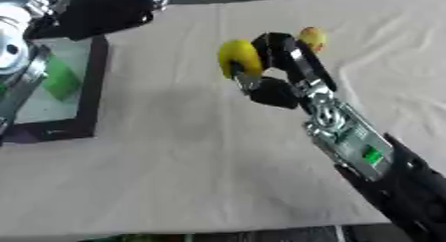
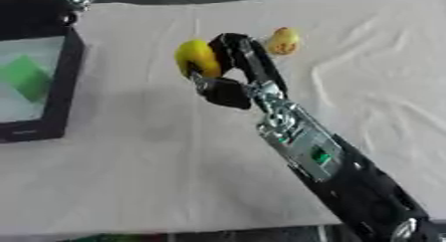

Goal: Pick up the objects with one hand, pass them to the other hand, and then place them into the box on the other side of the table.

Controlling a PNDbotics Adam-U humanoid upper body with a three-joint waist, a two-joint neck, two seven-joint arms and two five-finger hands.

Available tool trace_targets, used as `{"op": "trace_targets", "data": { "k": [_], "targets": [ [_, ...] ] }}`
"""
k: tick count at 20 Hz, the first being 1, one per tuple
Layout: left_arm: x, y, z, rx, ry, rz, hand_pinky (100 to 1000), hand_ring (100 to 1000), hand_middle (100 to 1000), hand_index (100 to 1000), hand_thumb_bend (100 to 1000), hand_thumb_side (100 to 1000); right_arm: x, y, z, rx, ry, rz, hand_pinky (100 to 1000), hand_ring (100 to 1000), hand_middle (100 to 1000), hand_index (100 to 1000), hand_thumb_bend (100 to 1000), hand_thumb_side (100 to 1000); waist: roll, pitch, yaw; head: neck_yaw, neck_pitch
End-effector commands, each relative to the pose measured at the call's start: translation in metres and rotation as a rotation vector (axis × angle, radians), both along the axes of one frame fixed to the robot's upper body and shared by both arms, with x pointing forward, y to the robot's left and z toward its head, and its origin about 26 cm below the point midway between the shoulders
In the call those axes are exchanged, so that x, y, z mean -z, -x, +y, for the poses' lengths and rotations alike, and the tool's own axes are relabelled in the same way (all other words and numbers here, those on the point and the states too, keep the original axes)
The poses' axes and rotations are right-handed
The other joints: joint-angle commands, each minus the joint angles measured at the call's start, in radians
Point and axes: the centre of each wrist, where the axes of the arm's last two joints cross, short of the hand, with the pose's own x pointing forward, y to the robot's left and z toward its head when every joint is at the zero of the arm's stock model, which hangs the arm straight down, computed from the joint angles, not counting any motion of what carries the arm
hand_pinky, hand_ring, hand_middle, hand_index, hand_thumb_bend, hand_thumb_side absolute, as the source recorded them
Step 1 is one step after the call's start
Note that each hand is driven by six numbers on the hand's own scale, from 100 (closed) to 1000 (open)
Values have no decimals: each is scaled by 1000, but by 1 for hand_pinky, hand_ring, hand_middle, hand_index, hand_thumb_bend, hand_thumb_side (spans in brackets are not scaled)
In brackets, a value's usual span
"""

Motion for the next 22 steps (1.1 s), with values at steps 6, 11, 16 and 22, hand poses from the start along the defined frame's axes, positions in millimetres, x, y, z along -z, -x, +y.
{"op": "trace_targets", "data": {
  "k": [6,11,16,22],
  "targets": [
    [-3,7,-19,7,-134,63,720,744,715,795,100,461,-2,-4,7,-18,-2,-64,520,478,346,497,100,100,8,-30,13,15,15],
    [1,2,-26,-41,-214,146,744,756,727,800,100,514,1,-7,10,-13,3,-98,521,479,348,498,100,100,12,-28,18,14,17],
    [3,-1,-33,-58,-248,195,745,758,727,798,100,530,5,-9,12,-9,20,-126,523,481,349,499,100,100,13,-28,24,13,19],
    [11,-9,-45,-94,-330,249,764,772,742,809,100,558,8,-10,15,-21,39,-165,527,483,351,499,100,100,17,-29,28,14,23]
  ]
}}
